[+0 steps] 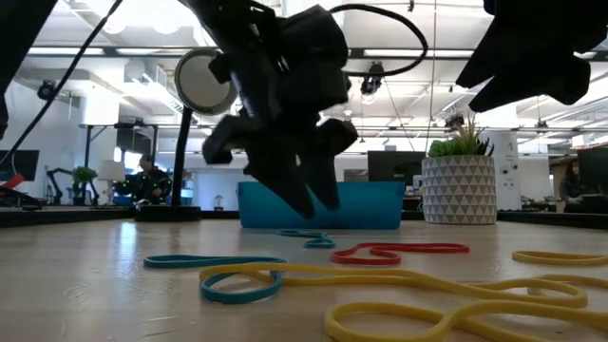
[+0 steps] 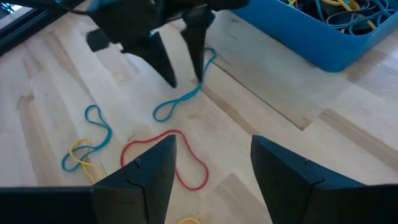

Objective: Pick and place rubber bands into bin
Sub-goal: Put the top blue rubber band into the blue bin

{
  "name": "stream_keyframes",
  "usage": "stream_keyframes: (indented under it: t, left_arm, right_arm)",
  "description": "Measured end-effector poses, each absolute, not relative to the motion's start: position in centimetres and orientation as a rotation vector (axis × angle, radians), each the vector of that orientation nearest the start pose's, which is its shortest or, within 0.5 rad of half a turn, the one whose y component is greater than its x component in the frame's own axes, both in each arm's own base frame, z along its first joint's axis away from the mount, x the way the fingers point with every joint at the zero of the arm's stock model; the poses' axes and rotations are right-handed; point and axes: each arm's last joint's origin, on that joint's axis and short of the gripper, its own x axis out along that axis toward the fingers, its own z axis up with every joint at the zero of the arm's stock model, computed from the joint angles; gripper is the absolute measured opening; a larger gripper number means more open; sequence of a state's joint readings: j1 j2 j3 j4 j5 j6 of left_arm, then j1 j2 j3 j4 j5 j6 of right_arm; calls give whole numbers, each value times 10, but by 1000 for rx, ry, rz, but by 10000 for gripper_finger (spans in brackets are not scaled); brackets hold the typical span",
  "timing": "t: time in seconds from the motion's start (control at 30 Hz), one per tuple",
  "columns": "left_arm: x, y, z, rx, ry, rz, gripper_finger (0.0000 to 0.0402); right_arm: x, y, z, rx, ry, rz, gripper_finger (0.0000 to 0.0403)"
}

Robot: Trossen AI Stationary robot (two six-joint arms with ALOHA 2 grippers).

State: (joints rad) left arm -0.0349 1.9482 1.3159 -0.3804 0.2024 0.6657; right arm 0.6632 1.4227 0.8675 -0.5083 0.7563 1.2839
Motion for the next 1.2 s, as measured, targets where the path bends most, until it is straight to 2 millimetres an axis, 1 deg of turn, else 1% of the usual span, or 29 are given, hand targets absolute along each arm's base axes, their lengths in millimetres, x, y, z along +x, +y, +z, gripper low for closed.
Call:
stream_keyframes:
  t: [0.13,0.2,0.33,0.47,0.63,0.8,1.03,1.2]
  left_arm:
    - [407,-18,159,537,933,-503,162]
    - [409,-19,150,513,962,-505,162]
    - [412,-19,142,466,1004,-495,162]
    - [411,-18,135,419,1051,-482,162]
    - [408,-19,133,405,1083,-492,162]
    - [404,-19,131,332,1124,-500,162]
    - [401,-19,130,303,1150,-525,162]
    - [392,-22,126,256,1231,-560,162]
  right_arm:
    - [220,147,208,520,591,-547,194]
    - [220,147,207,523,588,-546,194]
    - [220,147,208,532,582,-544,194]
    - [221,147,208,534,581,-544,194]
    - [221,147,208,533,581,-543,194]
    - [221,147,208,533,580,-543,194]
    - [221,147,208,546,574,-543,194]
    - [221,148,208,560,570,-545,194]
